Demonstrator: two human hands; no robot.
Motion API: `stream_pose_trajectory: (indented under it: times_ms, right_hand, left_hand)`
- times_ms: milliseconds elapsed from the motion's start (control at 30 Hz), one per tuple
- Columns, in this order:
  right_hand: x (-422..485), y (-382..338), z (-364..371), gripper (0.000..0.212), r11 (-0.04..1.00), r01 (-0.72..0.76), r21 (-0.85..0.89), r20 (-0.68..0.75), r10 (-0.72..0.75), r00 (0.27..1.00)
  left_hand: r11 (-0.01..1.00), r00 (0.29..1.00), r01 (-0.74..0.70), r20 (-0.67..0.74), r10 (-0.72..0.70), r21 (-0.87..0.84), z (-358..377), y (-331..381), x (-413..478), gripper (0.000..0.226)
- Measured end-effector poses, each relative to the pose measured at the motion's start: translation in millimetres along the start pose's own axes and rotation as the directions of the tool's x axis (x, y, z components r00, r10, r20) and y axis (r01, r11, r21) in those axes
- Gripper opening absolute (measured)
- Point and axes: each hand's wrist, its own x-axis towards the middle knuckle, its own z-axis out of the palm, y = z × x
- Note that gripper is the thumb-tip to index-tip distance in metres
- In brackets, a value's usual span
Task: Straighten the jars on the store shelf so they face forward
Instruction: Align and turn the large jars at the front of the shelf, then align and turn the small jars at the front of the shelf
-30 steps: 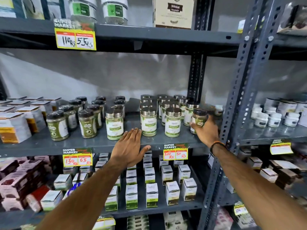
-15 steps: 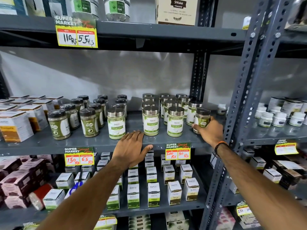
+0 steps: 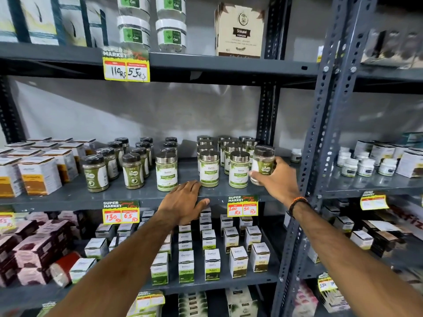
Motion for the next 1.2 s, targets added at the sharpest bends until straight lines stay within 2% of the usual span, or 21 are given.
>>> stream_pose_trajectory:
  times_ms: [267, 433, 700, 933, 1200]
  right_hand:
    - [-41, -88, 64, 0.045, 0.976, 0.128, 0.178, 0.104, -0.148, 0.983]
    - [-62, -137, 131, 0.045, 0.961, 0.150, 0.232, 0.184, -0.195, 0.963]
    - [-89, -170, 224, 0.044, 0.947, 0.087, 0.310, 0.290, -0.182, 0.940]
    - [-90, -169, 262, 0.043, 0.958, 0.117, 0.260, 0.202, -0.172, 0.964]
    - [-86, -165, 276, 0.048, 0.970, 0.125, 0.211, 0.151, -0.158, 0.976]
  left_hand:
    - [0.998, 0.993, 0.042, -0.111, -0.036, 0.053, -56, -48, -54, 0.074]
    - [0.978, 0.976, 0.178, -0.144, -0.162, 0.111, -79, -115, -99, 0.076]
    - [0.923, 0.920, 0.377, -0.143, -0.364, 0.077, -77, -212, -156, 0.072]
    - [0.907, 0.907, 0.416, -0.107, -0.408, 0.067, -57, -256, -160, 0.075]
    - [0.914, 0.915, 0.396, -0.114, -0.386, 0.084, -39, -274, -144, 0.080]
